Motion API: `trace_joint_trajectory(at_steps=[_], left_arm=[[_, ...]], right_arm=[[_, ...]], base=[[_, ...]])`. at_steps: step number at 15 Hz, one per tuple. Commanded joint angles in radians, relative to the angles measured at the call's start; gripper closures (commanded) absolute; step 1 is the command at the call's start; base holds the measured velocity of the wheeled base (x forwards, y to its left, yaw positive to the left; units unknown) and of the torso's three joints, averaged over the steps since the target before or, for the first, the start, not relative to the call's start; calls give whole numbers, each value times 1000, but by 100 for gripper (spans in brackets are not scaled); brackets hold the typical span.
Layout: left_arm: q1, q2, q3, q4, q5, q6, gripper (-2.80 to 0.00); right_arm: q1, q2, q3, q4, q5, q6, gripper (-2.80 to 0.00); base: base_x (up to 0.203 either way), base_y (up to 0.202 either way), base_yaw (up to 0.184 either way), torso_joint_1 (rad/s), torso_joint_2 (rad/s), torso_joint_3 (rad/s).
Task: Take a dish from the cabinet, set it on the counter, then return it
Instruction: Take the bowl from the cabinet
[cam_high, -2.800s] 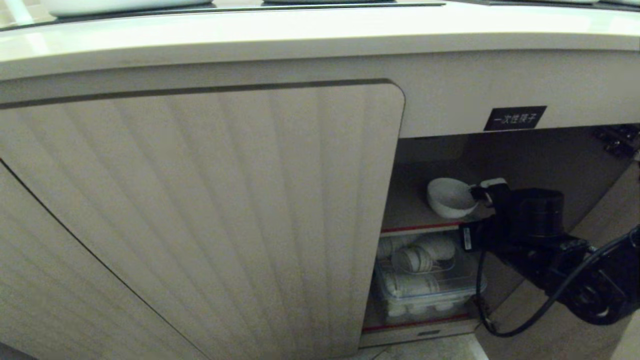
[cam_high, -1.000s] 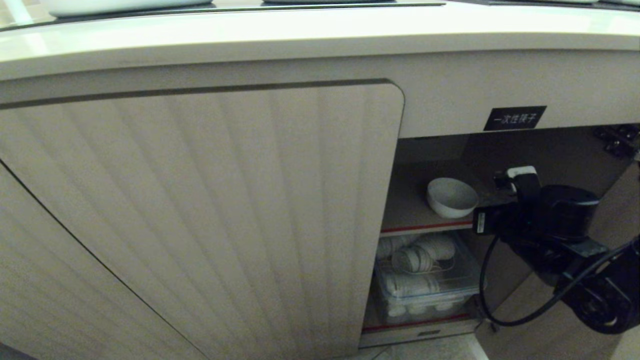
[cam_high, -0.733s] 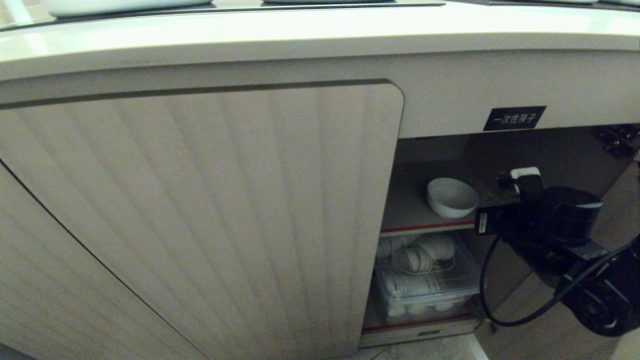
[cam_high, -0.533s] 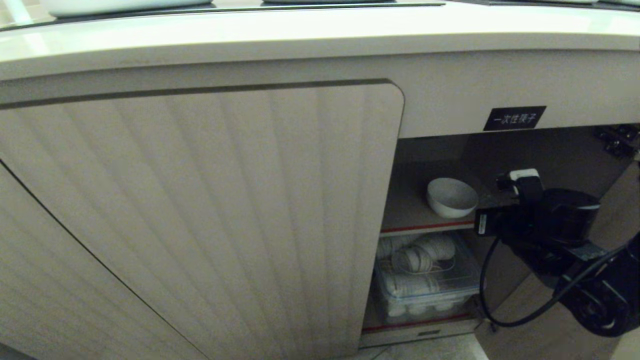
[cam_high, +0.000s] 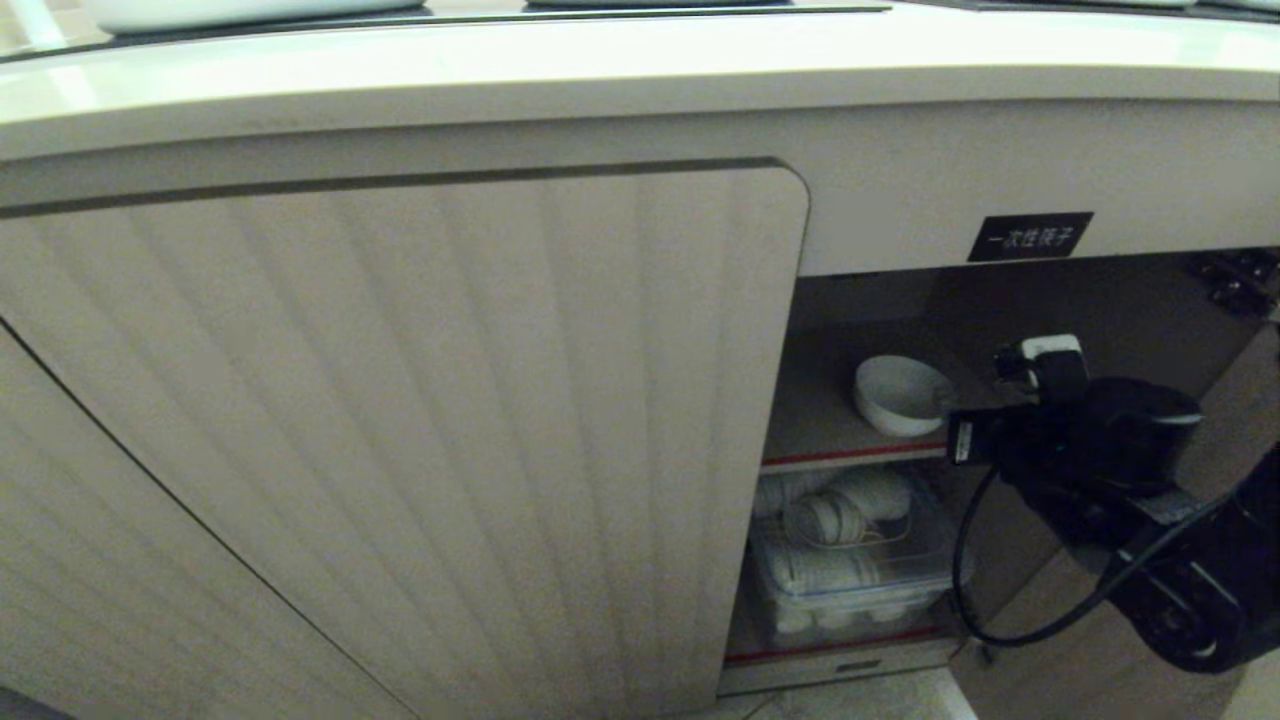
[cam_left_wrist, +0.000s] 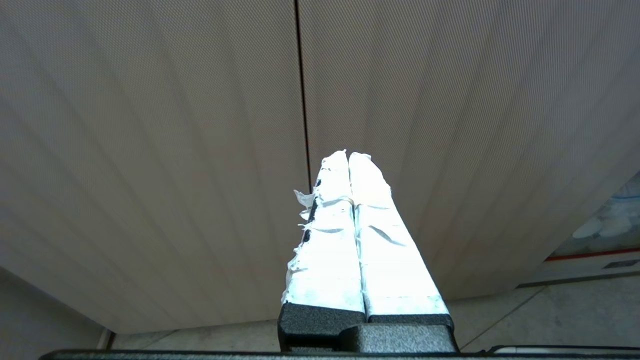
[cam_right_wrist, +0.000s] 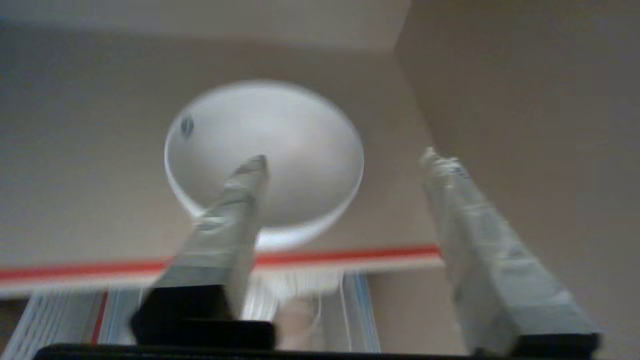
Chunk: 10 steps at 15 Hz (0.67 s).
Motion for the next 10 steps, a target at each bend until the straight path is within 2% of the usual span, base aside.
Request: trace_joint_trajectory(at_steps=[1,10], left_arm=[[0,0,0,0,0,0,0],[0,0,0,0,0,0,0]], right_arm=[[-2,42,3,-69,-2,-9,-280],[-3,50,12,-107,2,5,-280]], base=[[0,0,0,0,0,0],[0,0,0,0,0,0]])
